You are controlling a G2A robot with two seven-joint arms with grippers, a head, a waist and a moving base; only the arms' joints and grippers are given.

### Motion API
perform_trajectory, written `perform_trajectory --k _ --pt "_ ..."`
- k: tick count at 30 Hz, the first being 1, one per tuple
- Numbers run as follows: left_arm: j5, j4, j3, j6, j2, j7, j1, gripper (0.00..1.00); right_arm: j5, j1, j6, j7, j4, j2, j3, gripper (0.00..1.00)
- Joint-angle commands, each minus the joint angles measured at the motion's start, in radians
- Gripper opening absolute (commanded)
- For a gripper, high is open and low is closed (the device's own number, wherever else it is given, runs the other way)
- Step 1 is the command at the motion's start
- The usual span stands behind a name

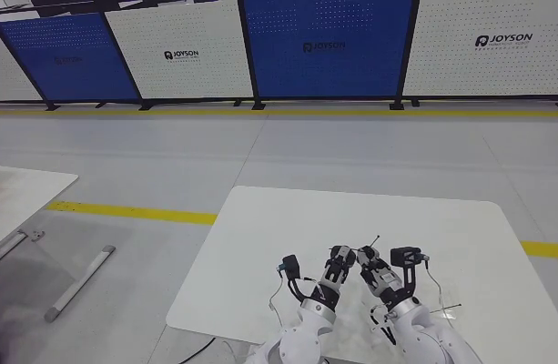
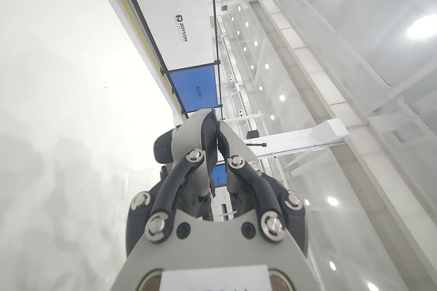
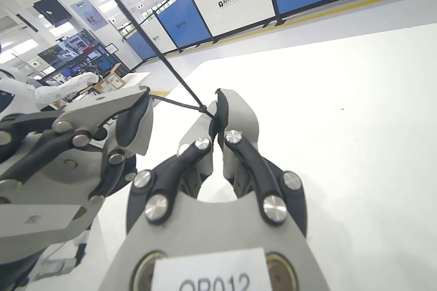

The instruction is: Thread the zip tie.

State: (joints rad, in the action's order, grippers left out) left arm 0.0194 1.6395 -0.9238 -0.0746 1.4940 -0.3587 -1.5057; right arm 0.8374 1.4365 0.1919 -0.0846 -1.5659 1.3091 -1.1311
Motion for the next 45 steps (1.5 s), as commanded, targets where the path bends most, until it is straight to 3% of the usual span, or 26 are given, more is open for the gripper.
perform_trajectory --k 1,11,16,17,19,20,21,26,27,28,29,30,39,45 --pt "-0.001 0.003 -0.001 -0.004 0.0 0.002 -0.002 0.0 0.004 -0.002 -0.001 0.001 0.002 0.001 0.003 0.0" --pt "0.002 0.012 -0.004 -0.027 0.0 0.01 -0.011 0.0 0.019 -0.003 0.005 0.006 0.016 0.001 0.007 0.0" --pt "0.004 0.01 -0.008 -0.018 0.002 -0.001 -0.009 0.0 0.017 0.002 0.032 0.011 0.022 -0.002 -0.002 0.03" --pt "0.004 0.01 -0.009 -0.016 0.002 -0.002 -0.008 0.0 0.034 0.004 0.036 0.017 0.025 -0.003 -0.005 0.31" --pt "0.002 0.009 -0.011 -0.012 0.002 -0.004 -0.007 0.0 0.065 0.009 0.041 0.022 0.033 -0.006 -0.008 0.47" --pt "0.001 0.01 -0.011 -0.011 0.002 -0.004 -0.007 0.0 0.072 0.011 0.043 0.023 0.034 -0.007 -0.009 0.7" --pt "0.0 0.01 -0.013 -0.01 0.002 -0.005 -0.007 0.0 0.072 0.013 0.047 0.024 0.035 -0.008 -0.013 0.71" --pt "-0.016 0.01 -0.02 -0.014 0.002 -0.021 -0.006 0.0 0.072 0.027 0.118 0.023 0.024 -0.016 -0.031 0.61" --pt "-0.016 0.009 -0.021 -0.015 0.003 -0.024 -0.006 0.0 0.057 0.032 0.136 0.026 0.024 -0.018 -0.041 0.51" --pt "-0.016 0.008 -0.022 -0.015 0.003 -0.026 -0.005 0.0 0.046 0.036 0.132 0.028 0.027 -0.02 -0.058 0.47" --pt "-0.015 0.008 -0.023 -0.015 0.003 -0.027 -0.004 0.0 0.043 0.037 0.124 0.029 0.025 -0.021 -0.067 0.29" --pt "-0.015 0.008 -0.024 -0.015 0.003 -0.028 -0.004 0.0 0.036 0.041 0.122 0.031 0.024 -0.021 -0.072 0.0" --pt "-0.017 0.006 -0.033 -0.016 0.005 -0.037 -0.005 0.0 -0.007 0.069 0.148 0.05 0.015 -0.03 -0.095 0.0" --pt "-0.017 0.003 -0.036 -0.022 0.006 -0.039 -0.006 0.0 0.005 0.092 0.148 0.1 -0.029 -0.059 -0.075 0.0"
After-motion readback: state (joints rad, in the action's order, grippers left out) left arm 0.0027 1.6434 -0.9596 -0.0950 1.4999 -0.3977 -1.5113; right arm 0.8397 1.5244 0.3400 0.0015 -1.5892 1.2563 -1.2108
